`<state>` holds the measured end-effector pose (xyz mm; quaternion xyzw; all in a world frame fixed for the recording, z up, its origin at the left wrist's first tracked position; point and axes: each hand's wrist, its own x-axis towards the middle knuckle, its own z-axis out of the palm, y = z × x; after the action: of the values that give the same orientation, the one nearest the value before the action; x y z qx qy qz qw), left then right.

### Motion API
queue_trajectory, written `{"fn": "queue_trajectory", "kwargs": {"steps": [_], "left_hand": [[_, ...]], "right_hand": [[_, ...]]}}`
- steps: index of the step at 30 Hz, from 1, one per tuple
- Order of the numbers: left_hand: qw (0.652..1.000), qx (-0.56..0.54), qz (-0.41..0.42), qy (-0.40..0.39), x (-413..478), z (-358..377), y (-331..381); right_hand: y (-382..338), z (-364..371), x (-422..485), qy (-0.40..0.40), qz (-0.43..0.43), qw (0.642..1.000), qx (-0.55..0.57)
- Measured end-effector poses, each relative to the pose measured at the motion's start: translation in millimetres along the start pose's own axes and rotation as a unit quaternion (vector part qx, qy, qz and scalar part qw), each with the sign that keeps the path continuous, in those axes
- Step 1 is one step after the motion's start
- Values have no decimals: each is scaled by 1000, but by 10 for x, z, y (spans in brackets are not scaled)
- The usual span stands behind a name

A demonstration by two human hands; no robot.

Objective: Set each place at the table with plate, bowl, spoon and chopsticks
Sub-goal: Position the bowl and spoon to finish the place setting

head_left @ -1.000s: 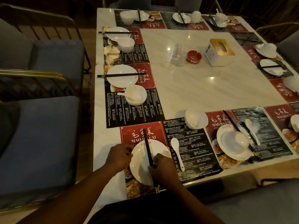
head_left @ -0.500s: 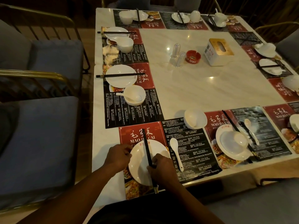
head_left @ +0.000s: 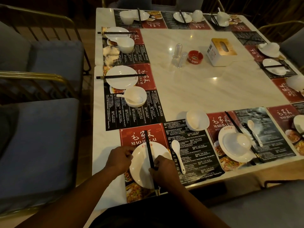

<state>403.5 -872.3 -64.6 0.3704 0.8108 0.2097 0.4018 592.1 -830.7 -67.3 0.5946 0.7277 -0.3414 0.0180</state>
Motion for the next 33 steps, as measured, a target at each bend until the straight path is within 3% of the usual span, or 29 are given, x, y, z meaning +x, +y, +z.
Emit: {"fn": "queue_trajectory", "kwargs": {"steps": [18, 28, 33], "left_hand": [[999, 7, -5, 34, -6, 24, 74], [997, 21, -1, 73, 72, 103, 164], [996, 31, -16, 78, 67, 138, 172]], "right_hand": [[110, -27, 10, 1, -2, 1000, 17], [293, -290, 75, 30, -53, 998, 10], [196, -330, 81, -45, -64, 997, 2]]}}
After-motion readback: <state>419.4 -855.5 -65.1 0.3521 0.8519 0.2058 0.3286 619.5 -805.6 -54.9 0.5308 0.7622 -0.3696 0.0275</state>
